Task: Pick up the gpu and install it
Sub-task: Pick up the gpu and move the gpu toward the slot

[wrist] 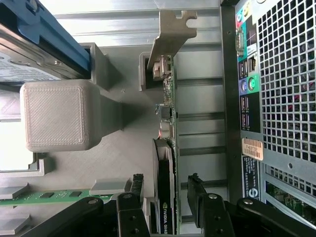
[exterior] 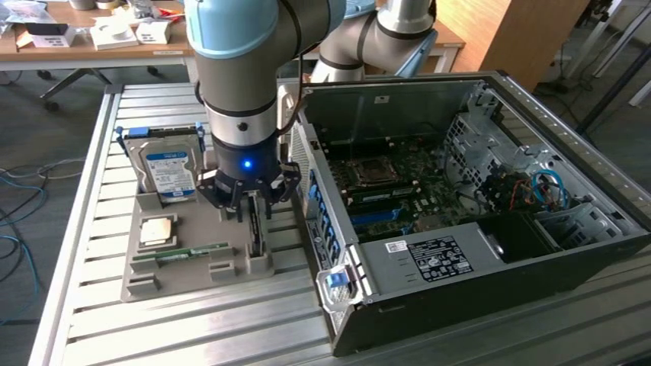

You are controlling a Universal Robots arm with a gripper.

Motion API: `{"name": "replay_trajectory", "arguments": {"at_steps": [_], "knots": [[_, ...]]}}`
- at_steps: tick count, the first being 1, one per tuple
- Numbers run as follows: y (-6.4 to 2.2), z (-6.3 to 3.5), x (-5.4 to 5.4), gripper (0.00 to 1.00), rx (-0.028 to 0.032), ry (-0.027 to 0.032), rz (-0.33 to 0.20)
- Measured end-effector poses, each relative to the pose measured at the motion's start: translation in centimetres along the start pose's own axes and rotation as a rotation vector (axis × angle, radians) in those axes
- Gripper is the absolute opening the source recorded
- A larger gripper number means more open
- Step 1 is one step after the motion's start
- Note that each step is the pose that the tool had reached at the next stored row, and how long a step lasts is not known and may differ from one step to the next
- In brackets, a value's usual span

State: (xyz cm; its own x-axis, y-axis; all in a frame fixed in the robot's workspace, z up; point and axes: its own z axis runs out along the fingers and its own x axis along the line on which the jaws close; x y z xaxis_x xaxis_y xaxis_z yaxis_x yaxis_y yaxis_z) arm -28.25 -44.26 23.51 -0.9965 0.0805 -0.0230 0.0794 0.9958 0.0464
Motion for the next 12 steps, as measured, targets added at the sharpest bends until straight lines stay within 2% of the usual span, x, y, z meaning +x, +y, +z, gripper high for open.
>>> {"name": "replay_trajectory", "arguments": {"at_steps": [12], "knots": [[0.0, 0.01, 0.0, 0.49, -0.0002, -0.0002, 0.0]]}}
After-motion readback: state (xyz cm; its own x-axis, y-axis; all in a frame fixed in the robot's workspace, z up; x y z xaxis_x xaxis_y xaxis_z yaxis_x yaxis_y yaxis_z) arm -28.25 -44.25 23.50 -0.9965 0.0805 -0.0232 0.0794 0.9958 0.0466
